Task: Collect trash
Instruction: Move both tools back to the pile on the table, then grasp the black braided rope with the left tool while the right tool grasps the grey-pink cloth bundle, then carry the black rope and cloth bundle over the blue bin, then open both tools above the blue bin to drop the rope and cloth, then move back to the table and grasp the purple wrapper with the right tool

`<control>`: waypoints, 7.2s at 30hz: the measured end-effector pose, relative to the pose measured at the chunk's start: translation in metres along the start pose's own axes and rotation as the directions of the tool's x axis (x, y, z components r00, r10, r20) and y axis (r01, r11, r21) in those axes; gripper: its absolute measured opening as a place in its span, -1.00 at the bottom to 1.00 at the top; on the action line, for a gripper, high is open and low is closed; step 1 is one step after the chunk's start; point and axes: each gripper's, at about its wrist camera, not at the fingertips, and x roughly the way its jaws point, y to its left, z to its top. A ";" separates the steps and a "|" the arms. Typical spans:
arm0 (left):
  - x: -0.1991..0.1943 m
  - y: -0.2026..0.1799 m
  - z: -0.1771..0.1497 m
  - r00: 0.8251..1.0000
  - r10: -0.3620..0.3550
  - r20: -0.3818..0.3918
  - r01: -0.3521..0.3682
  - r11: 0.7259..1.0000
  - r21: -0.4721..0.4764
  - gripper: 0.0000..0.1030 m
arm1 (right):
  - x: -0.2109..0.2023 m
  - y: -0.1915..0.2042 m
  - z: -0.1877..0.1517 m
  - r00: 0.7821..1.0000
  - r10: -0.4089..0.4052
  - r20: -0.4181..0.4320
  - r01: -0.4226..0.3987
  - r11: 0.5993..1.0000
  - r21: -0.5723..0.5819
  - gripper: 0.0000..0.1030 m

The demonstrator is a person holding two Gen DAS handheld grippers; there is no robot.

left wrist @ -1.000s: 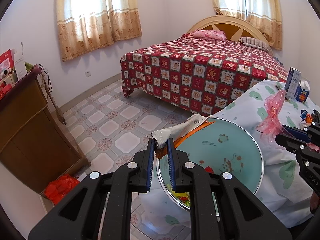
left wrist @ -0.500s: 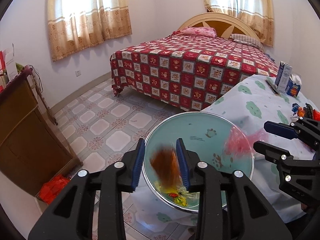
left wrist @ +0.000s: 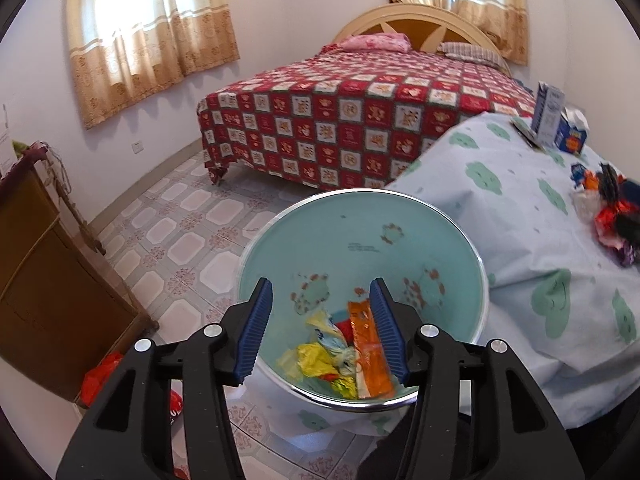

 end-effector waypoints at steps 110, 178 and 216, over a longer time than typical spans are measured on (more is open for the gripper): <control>-0.031 -0.060 0.050 0.988 -0.097 0.122 0.090 0.994 0.066 -0.84 | -0.022 -0.099 -0.005 0.993 -0.114 0.021 0.105 0.963 0.248 -0.63; -0.010 0.061 0.015 0.992 0.116 0.042 -0.111 0.987 -0.115 -0.83 | 0.075 0.053 0.041 0.989 0.133 -0.060 -0.136 0.989 -0.056 -0.63; 0.010 -0.006 -0.007 0.999 -0.006 -0.039 0.007 1.000 0.009 0.02 | -0.027 -0.081 -0.039 0.978 -0.196 -0.069 0.204 0.968 0.149 0.04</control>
